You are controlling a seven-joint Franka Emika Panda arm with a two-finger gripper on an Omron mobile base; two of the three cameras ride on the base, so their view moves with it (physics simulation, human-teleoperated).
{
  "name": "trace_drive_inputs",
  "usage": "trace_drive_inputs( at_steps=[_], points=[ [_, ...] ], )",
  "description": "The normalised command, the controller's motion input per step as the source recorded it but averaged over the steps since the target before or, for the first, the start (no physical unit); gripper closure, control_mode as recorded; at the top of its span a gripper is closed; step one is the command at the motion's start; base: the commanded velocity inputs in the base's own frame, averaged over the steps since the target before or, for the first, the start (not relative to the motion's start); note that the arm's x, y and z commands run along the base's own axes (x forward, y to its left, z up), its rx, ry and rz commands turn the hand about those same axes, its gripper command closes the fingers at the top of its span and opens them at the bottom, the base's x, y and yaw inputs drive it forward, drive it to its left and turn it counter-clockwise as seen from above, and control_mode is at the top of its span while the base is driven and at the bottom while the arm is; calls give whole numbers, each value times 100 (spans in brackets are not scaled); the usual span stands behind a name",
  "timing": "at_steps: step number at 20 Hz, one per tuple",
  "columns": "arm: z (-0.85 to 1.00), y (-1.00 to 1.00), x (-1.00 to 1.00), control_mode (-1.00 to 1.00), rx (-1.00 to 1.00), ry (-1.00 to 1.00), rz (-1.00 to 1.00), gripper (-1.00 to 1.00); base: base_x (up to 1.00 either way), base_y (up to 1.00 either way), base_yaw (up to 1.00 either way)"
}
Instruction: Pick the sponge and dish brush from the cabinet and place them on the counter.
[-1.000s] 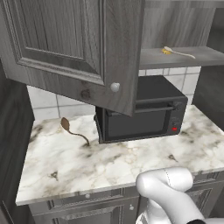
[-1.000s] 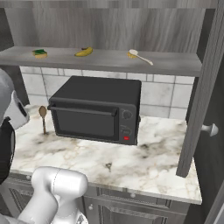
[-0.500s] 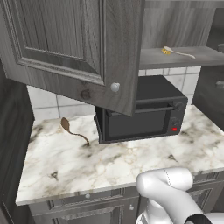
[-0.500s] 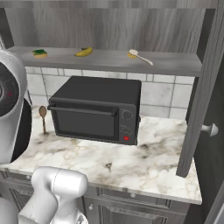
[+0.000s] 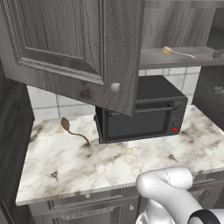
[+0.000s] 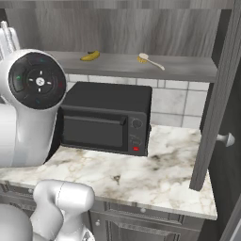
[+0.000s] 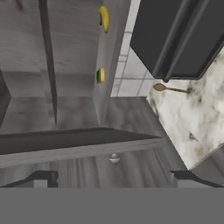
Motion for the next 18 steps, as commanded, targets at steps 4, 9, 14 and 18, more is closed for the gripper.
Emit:
trace_drive_inputs(
  at_steps=[4, 9, 14, 18],
  points=[
    [-34, 19, 30, -100, 9, 5, 15, -100, 0, 0, 0],
    [-13, 28, 43, -100, 4, 2, 16, -100, 0, 0, 0],
    [-4, 20, 17, -100, 4, 0, 13, -100, 0, 0, 0],
    [3, 31, 0, -100, 0, 0, 9, -100, 0, 0, 0]
  ],
)
